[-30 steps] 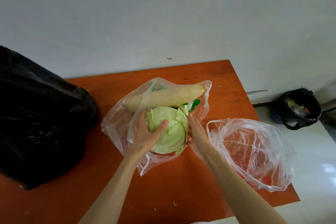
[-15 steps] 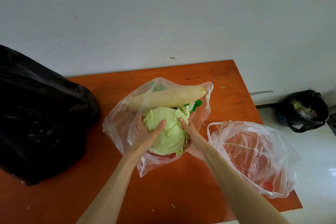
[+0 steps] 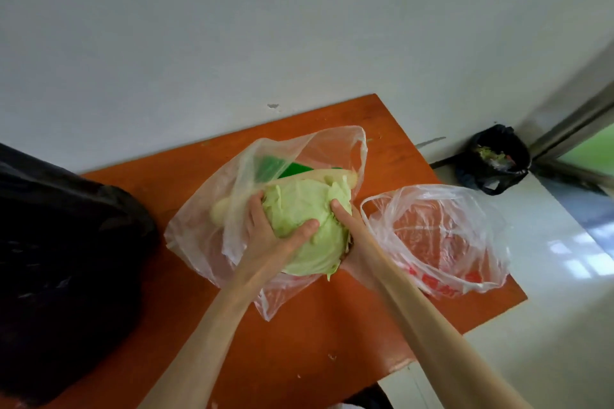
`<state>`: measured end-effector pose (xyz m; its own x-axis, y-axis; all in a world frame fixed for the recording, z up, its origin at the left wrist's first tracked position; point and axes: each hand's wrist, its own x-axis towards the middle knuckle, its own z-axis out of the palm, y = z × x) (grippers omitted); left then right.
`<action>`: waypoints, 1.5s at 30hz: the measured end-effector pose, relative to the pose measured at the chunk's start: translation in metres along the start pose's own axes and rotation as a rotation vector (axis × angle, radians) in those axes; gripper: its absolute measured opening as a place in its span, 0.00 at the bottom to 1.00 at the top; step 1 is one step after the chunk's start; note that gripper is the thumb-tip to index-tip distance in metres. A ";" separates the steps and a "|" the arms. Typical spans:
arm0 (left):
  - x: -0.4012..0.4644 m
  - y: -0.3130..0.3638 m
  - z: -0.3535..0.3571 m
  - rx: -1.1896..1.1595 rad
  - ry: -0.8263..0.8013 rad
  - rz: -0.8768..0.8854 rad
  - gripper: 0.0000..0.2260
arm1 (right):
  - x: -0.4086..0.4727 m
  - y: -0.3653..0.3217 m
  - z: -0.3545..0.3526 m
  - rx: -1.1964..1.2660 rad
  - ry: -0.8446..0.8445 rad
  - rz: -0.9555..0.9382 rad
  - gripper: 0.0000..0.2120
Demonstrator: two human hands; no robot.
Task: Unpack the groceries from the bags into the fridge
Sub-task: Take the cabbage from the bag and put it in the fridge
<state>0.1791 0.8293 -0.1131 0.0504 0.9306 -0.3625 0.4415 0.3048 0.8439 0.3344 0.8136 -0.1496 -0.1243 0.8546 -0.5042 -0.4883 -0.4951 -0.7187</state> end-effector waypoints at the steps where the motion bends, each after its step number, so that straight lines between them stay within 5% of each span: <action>1: -0.004 0.005 -0.002 0.013 -0.005 0.042 0.57 | -0.008 -0.003 0.003 0.015 0.007 -0.039 0.36; 9: -0.044 0.057 -0.002 0.029 -0.030 0.336 0.51 | -0.072 -0.045 0.012 -0.044 0.110 -0.311 0.44; 13: -0.076 0.095 0.019 -0.013 -0.066 0.506 0.52 | -0.131 -0.065 -0.001 -0.009 0.142 -0.483 0.33; 18: -0.136 0.136 0.069 -0.056 -0.210 0.662 0.52 | -0.231 -0.082 -0.036 -0.041 0.249 -0.656 0.33; 26: -0.285 0.179 0.197 -0.208 -0.548 0.863 0.48 | -0.432 -0.072 -0.128 -0.112 0.520 -0.868 0.30; 36: -0.476 0.204 0.371 -0.207 -0.960 1.012 0.53 | -0.658 -0.016 -0.240 -0.027 0.866 -1.127 0.38; 40: -0.545 0.216 0.436 -0.222 -1.093 1.135 0.46 | -0.731 0.000 -0.278 0.041 1.024 -1.228 0.49; 45: -0.623 0.224 0.522 -0.260 -1.287 1.200 0.48 | -0.821 0.017 -0.329 -0.007 1.215 -1.278 0.49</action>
<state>0.7144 0.2117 0.0955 0.8662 -0.0479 0.4974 -0.4951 -0.2176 0.8411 0.7126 0.0519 0.0949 0.9539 0.0849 0.2879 0.2464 0.3258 -0.9128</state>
